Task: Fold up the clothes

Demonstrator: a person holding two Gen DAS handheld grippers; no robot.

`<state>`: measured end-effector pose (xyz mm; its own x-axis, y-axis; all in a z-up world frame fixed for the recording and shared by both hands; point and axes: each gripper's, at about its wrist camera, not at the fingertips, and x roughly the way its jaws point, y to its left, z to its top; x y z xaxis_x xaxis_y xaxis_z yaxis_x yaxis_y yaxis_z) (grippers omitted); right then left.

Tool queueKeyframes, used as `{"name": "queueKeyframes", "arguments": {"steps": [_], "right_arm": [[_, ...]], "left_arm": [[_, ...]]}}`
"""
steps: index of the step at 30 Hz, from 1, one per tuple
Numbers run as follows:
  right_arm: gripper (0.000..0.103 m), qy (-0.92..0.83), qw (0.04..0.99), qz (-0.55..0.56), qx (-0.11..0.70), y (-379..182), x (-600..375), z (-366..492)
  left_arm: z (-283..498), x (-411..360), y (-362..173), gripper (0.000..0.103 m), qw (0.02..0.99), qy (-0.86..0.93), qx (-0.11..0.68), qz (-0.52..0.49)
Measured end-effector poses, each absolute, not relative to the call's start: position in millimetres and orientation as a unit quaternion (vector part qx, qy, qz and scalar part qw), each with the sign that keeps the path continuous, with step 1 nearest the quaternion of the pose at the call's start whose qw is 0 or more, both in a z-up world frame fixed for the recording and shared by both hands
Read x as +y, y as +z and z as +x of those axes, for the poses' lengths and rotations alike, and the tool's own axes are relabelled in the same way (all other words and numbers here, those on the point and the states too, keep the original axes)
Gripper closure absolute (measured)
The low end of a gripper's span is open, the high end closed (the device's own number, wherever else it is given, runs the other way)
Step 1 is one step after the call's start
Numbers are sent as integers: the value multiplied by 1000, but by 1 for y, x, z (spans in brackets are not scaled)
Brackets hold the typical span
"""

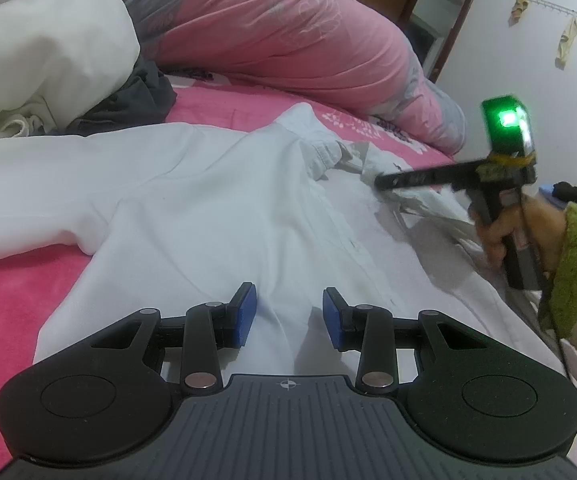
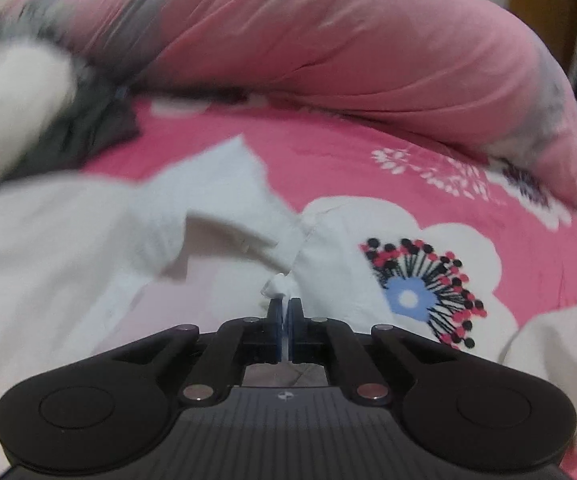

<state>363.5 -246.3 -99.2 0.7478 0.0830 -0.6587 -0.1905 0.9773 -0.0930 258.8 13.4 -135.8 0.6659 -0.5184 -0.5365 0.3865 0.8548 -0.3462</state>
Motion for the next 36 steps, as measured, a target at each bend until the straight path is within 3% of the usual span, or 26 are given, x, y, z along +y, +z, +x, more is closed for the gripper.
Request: {"name": "queueKeyframes", "arguments": {"steps": [13, 22, 24, 28, 32, 36], "right_arm": [[102, 128, 923, 182, 314, 2, -254, 392], [97, 91, 888, 112, 437, -84, -169, 466], [96, 88, 885, 135, 436, -71, -184, 453], [62, 84, 880, 184, 429, -42, -216, 425], [53, 86, 886, 235, 391, 24, -266, 348], [44, 73, 895, 267, 349, 80, -337, 200]], "left_arm": [[257, 11, -135, 67, 909, -246, 323, -97], [256, 11, -134, 66, 908, -247, 323, -99], [257, 13, -135, 66, 907, -248, 324, -104], [258, 13, -135, 66, 907, -249, 324, -106], [257, 13, -134, 66, 907, -248, 323, -109], [253, 15, -130, 66, 909, -245, 317, -113]]}}
